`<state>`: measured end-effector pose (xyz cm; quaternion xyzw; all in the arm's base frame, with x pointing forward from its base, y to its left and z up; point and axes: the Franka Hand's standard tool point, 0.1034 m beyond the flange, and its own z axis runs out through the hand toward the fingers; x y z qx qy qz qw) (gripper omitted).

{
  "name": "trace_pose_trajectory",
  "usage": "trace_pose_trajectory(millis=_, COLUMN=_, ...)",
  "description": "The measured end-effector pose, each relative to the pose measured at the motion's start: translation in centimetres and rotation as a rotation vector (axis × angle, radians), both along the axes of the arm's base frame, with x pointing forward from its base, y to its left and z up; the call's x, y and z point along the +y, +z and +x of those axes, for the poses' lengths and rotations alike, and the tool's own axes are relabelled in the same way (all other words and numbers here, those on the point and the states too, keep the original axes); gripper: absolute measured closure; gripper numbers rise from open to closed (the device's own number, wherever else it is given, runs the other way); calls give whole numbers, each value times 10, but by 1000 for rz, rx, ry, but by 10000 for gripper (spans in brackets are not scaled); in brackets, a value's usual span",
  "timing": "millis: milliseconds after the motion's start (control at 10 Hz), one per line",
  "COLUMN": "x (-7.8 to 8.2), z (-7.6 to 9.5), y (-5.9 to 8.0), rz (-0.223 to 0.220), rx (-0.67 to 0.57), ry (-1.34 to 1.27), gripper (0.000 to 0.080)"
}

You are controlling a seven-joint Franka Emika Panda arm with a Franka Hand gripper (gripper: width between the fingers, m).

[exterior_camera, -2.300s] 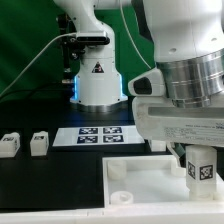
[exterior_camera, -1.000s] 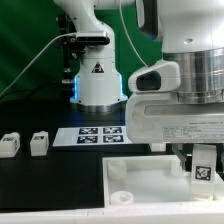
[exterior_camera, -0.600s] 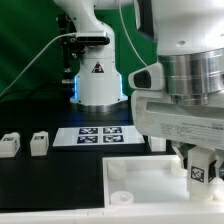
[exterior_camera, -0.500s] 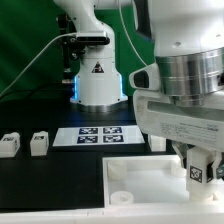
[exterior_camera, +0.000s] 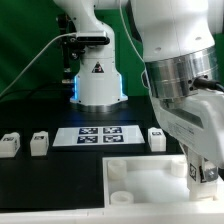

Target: Assemble one leg

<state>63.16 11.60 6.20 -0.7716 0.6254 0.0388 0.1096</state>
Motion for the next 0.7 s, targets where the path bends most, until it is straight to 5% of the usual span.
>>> trace_pose_trajectory(millis=100, x=1, z=-1, y=-1, rz=-17, rx=-17, ry=105, gripper=294)
trace_pose_trajectory(millis=200, x=7, z=-3, y=-3, rz=-37, rx=-42, ry=270, gripper=294)
trace_pose_trajectory(millis=300, x=12, z=-4, y=-2, rz=-49, rx=-61, ry=373, gripper=177)
trace_pose_trajectory(millis=700, x=12, z=-5, y=-3, rz=-98, rx=-143, ry=813, gripper=152)
